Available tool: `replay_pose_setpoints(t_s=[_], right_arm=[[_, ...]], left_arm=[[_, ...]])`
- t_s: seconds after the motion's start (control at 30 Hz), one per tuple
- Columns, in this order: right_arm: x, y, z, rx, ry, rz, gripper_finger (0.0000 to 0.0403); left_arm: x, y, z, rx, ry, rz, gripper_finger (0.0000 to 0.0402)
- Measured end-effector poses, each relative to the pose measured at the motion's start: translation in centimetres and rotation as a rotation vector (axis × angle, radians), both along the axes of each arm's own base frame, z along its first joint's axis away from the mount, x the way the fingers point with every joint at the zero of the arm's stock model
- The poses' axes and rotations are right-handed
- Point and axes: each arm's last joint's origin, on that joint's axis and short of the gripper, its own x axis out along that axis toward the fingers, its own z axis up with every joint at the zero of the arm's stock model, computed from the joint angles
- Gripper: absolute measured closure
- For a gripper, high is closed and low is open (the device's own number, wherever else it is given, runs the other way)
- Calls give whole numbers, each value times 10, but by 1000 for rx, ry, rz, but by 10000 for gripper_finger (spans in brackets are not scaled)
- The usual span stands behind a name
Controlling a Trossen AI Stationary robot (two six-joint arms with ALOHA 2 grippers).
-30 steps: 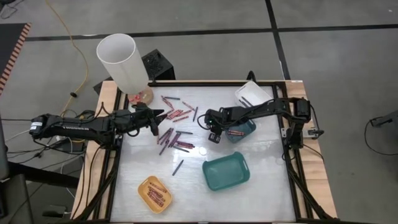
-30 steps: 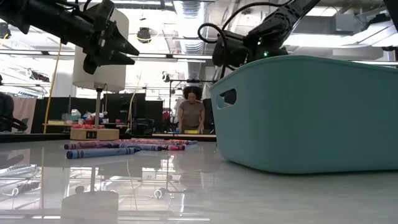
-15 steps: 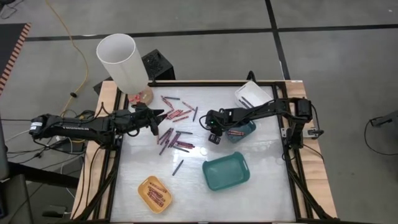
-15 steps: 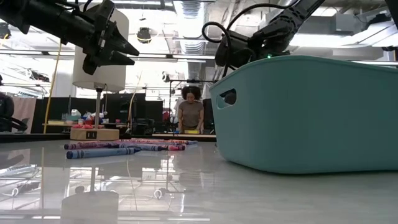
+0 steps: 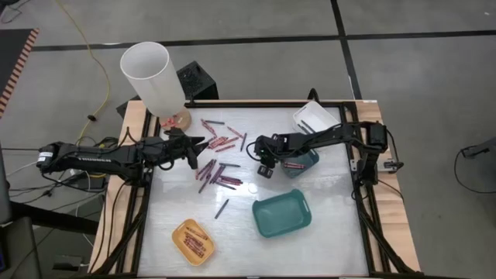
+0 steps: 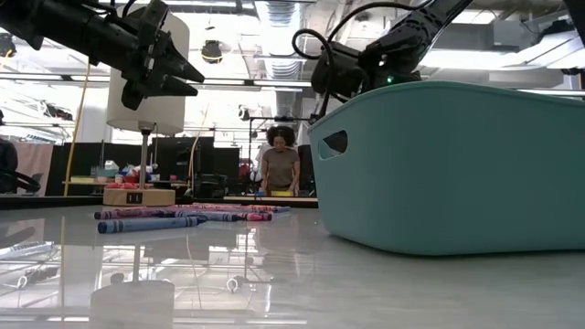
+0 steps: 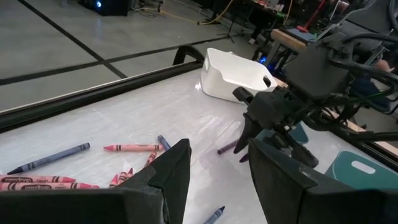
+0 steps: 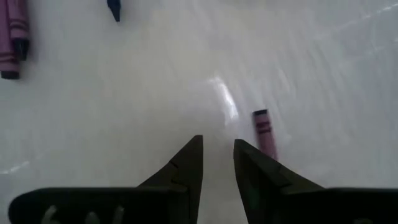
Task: Sort crayons
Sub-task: Put the purple crayon into the blue bin
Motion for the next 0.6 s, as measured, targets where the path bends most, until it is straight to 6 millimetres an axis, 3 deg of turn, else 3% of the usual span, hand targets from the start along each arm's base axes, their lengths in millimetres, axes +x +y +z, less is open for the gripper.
replay_pose_setpoints(t_s=[0.23, 0.43, 0.6], right_arm=[[1, -12, 9, -131, 66, 140, 288], [1, -43, 38, -193, 146, 199, 287], [-12, -72, 40, -147, 195, 197, 254]], left_arm=[[0, 0, 0, 0, 0, 0, 251], [0, 0, 0, -2, 0, -7, 251], [0, 0, 0, 8, 5, -8, 251]])
